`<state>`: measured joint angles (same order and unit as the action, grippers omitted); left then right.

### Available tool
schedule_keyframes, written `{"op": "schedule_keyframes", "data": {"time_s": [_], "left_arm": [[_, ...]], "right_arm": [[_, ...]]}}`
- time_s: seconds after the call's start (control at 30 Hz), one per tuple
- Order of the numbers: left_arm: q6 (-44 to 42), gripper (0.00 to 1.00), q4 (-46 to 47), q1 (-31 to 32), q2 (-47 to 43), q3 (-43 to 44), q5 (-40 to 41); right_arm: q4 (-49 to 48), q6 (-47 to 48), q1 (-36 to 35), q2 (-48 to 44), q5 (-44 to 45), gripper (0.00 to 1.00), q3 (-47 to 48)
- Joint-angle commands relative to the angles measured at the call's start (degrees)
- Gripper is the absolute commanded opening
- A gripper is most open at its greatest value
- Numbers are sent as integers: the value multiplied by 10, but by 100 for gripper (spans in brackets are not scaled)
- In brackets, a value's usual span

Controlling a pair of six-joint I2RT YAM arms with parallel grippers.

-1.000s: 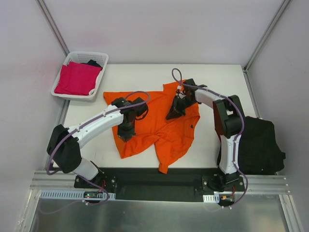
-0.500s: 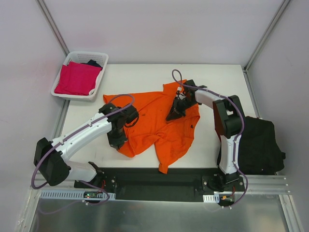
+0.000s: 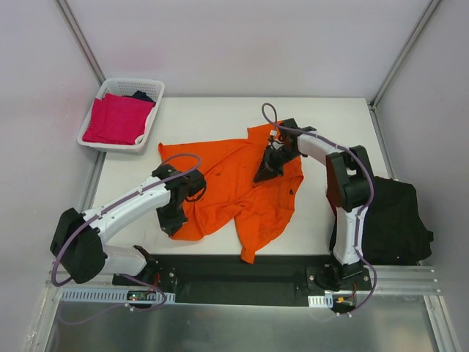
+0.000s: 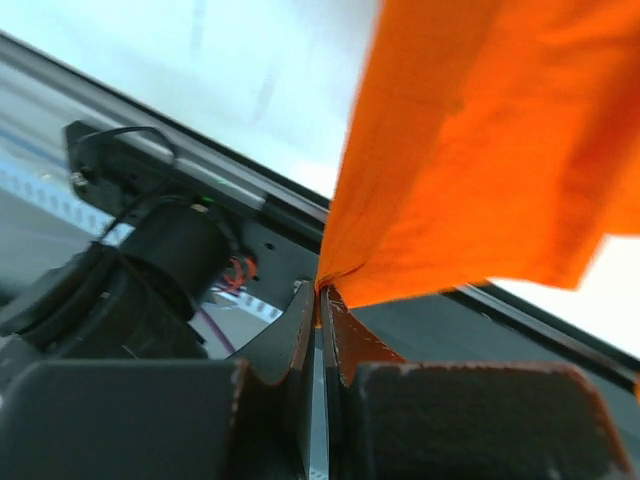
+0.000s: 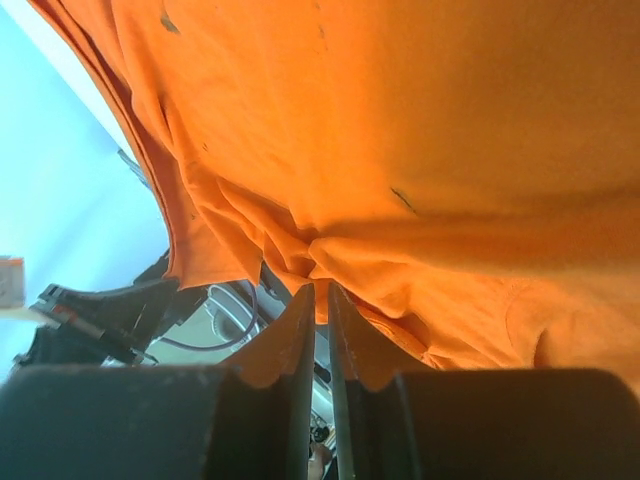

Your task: Fold and stack the t-shirts

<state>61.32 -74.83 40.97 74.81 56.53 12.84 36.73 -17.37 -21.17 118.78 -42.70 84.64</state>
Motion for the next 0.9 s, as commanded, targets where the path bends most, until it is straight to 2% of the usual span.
{"op": "schedule_keyframes", "data": {"time_s": [0.0,0.13,0.23,0.37,0.67,0.7,0.73,0.8,0.83,0.87], "left_arm": [[-8,0,-120,-53,-32,-34,54],[-67,0,-102,-143,-62,-55,96],[-87,0,-84,-184,-76,-53,86],[-88,0,-84,-200,-82,-55,84],[-103,9,-91,-213,-90,-52,72],[-103,14,-94,-213,-89,-52,70],[-102,34,-95,-213,-89,-50,68],[-97,58,-100,-213,-85,-46,62],[-96,79,-102,-213,-83,-43,63],[-95,87,-103,-213,-79,-41,64]], "right_arm": [[30,1,-3,-39,22,13,39],[30,-14,-12,-33,24,13,48],[31,-18,-26,-30,29,13,52],[37,-22,-39,-18,31,13,72],[38,-25,-42,-7,35,13,89],[38,-25,-42,-6,34,13,90],[37,-24,-42,-4,33,13,89],[37,-24,-43,-3,33,13,91],[37,-24,-43,0,31,13,93],[37,-24,-43,1,31,13,95]]}}
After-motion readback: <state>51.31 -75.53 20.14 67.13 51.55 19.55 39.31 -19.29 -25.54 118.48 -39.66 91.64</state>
